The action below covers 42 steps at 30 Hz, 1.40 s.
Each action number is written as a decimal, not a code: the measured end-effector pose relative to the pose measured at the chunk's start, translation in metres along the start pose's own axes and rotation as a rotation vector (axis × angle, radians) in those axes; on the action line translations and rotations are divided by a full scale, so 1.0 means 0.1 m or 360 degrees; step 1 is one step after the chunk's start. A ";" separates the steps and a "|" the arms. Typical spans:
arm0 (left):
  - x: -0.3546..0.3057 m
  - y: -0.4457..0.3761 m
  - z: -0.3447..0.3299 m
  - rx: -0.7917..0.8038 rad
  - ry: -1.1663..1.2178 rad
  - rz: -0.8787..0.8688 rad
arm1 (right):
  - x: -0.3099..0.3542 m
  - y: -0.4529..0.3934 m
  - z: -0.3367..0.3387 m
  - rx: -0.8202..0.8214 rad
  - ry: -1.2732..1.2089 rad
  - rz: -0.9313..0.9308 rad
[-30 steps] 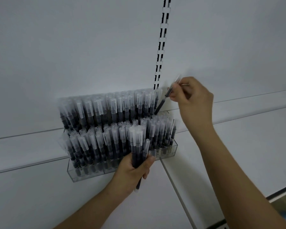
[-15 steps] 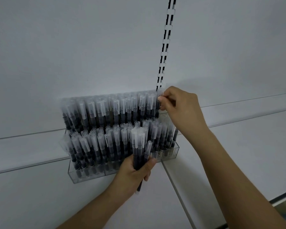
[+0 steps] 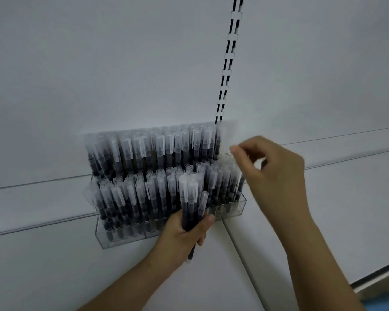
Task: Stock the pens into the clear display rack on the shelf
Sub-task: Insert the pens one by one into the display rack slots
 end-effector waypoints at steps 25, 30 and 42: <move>-0.10 -0.01 -0.06 0.0005 0.0107 -0.0071 | -0.23 0.04 0.42 -0.0458 -0.0945 -0.0264; -0.07 -0.02 -0.06 0.0007 0.0124 -0.0058 | -0.02 -0.12 0.49 -0.0515 -0.0860 -0.0111; -0.07 -0.02 -0.05 0.0023 0.0076 -0.0101 | -0.09 -0.41 0.00 -0.0144 -0.0343 -0.0051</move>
Point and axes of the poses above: each hand's wrist, its own y-axis away from the middle knuckle, its own z-axis out of the back of the hand, x = y × z, the point moved 9 cm from there along -y, towards the middle knuckle, and after that the axes turned 10 degrees about -z, right-handed, at the moved point
